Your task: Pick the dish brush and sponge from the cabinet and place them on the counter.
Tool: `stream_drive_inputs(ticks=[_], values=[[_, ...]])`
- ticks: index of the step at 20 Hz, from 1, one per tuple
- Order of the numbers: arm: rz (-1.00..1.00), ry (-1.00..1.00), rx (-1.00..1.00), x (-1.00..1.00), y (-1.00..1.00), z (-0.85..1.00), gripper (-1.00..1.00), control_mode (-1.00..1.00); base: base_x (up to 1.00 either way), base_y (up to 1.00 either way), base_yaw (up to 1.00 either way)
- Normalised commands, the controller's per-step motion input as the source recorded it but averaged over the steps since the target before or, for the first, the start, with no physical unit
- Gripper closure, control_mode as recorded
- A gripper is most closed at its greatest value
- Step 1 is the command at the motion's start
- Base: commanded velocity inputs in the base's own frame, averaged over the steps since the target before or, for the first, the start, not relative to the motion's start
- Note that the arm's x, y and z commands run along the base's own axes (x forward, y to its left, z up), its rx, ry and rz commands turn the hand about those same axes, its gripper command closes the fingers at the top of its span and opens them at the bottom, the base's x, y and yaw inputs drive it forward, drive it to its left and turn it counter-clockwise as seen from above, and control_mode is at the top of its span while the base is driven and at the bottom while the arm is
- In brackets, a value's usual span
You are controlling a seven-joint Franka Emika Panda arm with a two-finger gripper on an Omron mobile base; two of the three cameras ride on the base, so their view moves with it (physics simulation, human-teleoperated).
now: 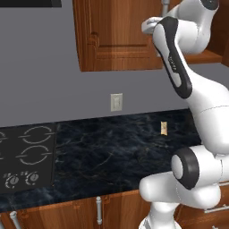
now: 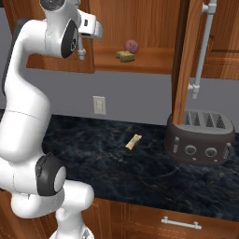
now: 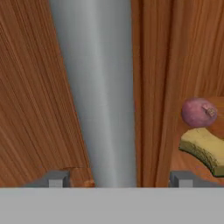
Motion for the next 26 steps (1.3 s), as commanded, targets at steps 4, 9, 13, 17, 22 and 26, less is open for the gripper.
stream_drive_inputs(ticks=[4, 9, 13, 17, 22, 26], values=[[-0.03, 0.13, -0.08, -0.18, 0.70, -0.58, 1.00, -1.00, 0.00, 0.00, 0.00], [-0.05, 0.06, -0.09, -0.38, 0.83, -0.64, 1.00, -1.00, 0.00, 0.00, 0.00], [-0.06, 0.00, -0.07, -0.48, 0.79, -0.67, 1.00, -1.00, 0.00, 0.00, 0.00], [-0.07, 0.00, -0.06, -0.44, 0.83, -0.67, 1.00, -1.00, 0.00, 0.00, 0.00], [-0.06, -0.02, -0.01, -0.46, 0.81, -0.57, 1.00, -1.00, 0.00, 0.00, 0.00], [-0.05, -0.10, 0.00, -0.55, 0.81, -0.52, 1.00, -1.00, 0.00, 0.00, 0.00]])
